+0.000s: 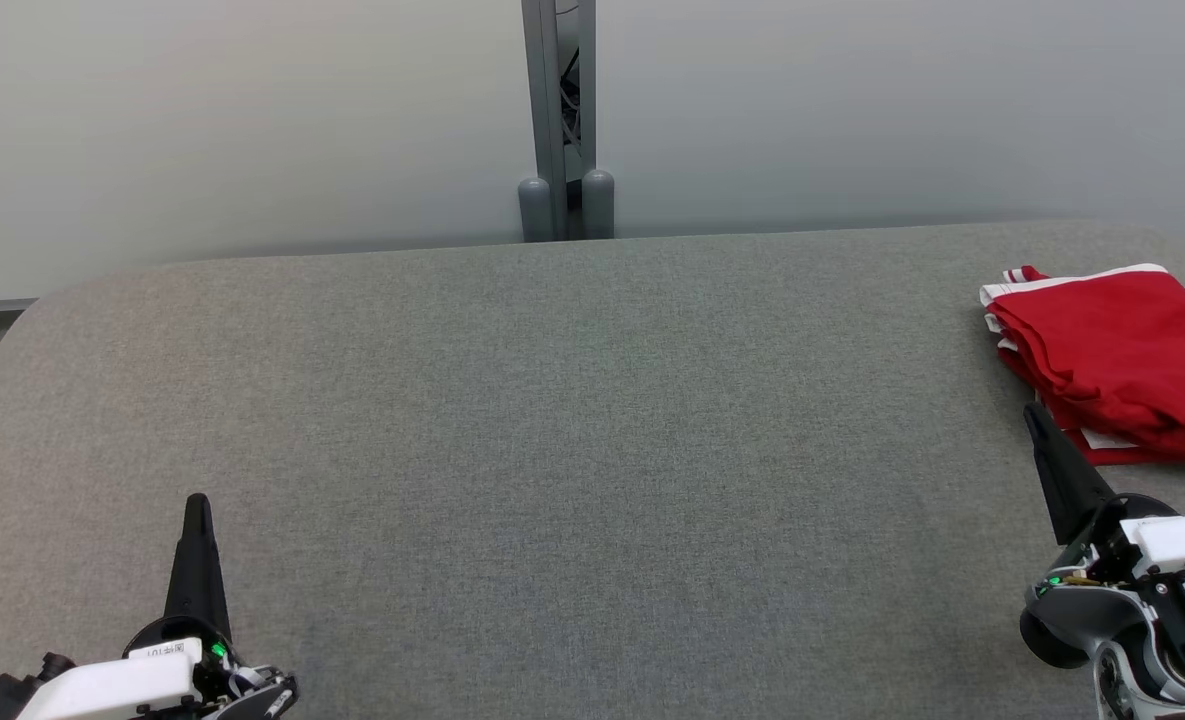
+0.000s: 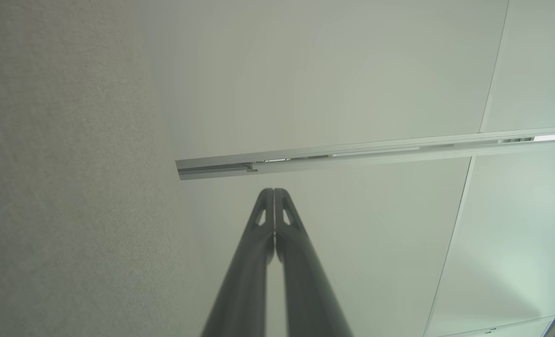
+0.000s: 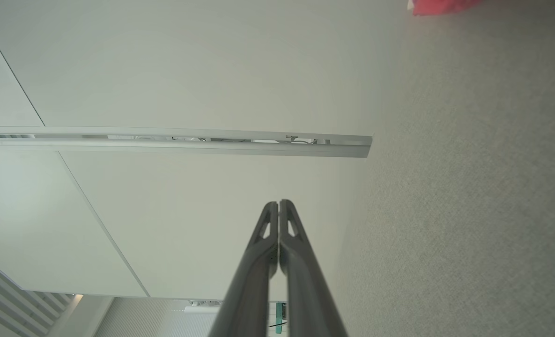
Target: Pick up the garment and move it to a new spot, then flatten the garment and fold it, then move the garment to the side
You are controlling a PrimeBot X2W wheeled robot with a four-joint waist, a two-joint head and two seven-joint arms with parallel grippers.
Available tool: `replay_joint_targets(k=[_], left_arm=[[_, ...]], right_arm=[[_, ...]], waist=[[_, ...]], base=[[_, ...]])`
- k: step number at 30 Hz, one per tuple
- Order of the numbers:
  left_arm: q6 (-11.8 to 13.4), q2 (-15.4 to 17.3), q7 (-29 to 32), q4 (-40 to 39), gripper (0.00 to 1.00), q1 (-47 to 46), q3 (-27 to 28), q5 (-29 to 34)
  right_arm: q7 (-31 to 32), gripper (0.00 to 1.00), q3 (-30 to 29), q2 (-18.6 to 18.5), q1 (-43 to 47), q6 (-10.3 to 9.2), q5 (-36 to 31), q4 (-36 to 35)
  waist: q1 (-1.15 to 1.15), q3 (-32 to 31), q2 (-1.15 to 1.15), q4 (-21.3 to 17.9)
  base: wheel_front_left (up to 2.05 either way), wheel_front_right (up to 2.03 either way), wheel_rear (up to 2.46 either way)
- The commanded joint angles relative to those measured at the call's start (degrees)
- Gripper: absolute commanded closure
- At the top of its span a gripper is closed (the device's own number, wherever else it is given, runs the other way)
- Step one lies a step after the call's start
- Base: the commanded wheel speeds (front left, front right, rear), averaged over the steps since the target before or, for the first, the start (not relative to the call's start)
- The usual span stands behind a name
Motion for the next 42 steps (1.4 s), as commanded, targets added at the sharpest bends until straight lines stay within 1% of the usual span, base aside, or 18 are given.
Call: replay_joint_targets(k=[1,42], left_arm=[[-0.2,0.4,0.1,-0.1,1.00,-0.7,0.2,-0.2],[-0.2,0.4,0.1,-0.2,1.00,-0.7,0.2,-0.2]], right_arm=[[0.3,1.00,-0.3,-0.1,-0.5,0.01,-0.3,0.0],[0.4,1.00,-0.4,-0.1,-0.5,0.00,-0.4,0.0]], waist=[[0.00,0.0,0.00,0.0],[0.00,0.0,0.00,0.0]], base=[[0.00,0.00,0.00],[0.00,0.00,0.00]])
